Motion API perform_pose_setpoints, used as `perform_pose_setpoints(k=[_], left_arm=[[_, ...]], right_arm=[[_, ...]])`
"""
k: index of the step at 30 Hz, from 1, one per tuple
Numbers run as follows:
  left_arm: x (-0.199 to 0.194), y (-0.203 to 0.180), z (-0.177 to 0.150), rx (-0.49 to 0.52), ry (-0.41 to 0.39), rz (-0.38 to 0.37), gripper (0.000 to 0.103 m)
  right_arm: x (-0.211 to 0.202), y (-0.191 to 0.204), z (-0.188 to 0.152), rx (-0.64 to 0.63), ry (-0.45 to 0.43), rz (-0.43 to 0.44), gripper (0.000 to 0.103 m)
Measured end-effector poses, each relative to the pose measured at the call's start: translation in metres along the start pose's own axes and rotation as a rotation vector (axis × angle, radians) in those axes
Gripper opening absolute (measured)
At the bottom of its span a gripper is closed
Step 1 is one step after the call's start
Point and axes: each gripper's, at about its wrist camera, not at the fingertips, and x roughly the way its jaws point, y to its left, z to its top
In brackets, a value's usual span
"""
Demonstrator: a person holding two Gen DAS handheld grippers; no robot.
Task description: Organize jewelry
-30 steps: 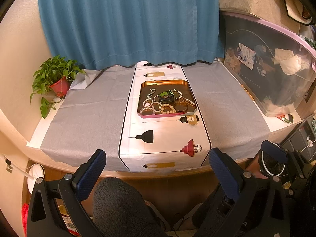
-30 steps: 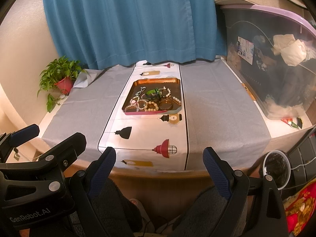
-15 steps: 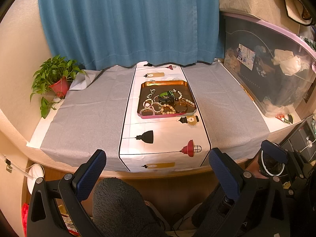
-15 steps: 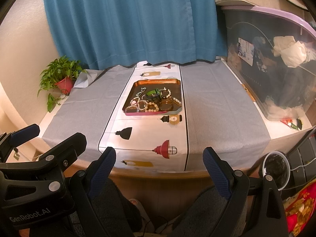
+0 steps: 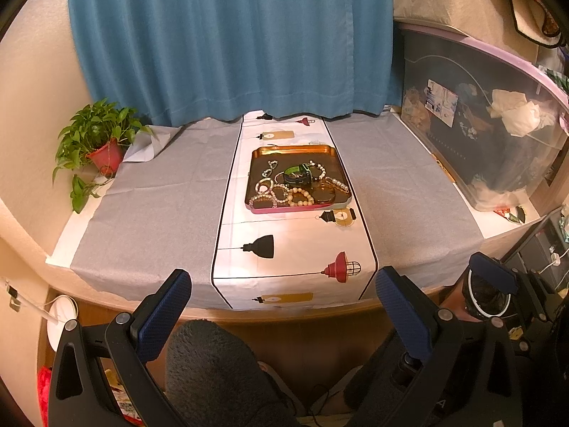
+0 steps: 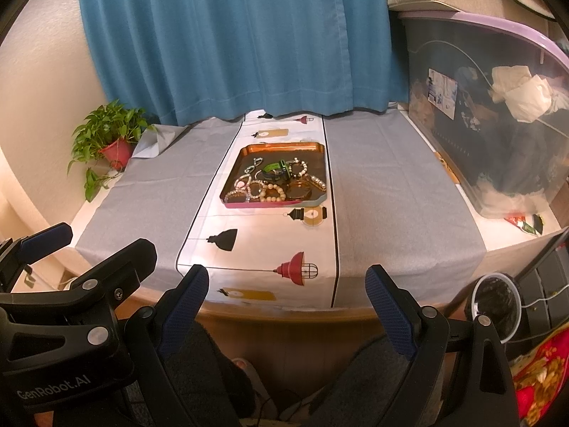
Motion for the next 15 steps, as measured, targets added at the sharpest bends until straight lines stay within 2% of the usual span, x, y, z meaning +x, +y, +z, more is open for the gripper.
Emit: perform_pose_setpoints(k=[15], left_arm=[[-0.0002, -0.0002, 0.0003, 0.007, 0.006, -0.009, 0.103]], right_arm=[[0.0000, 0.0005, -0.0014, -0.001, 0.002, 0.005, 0.090]])
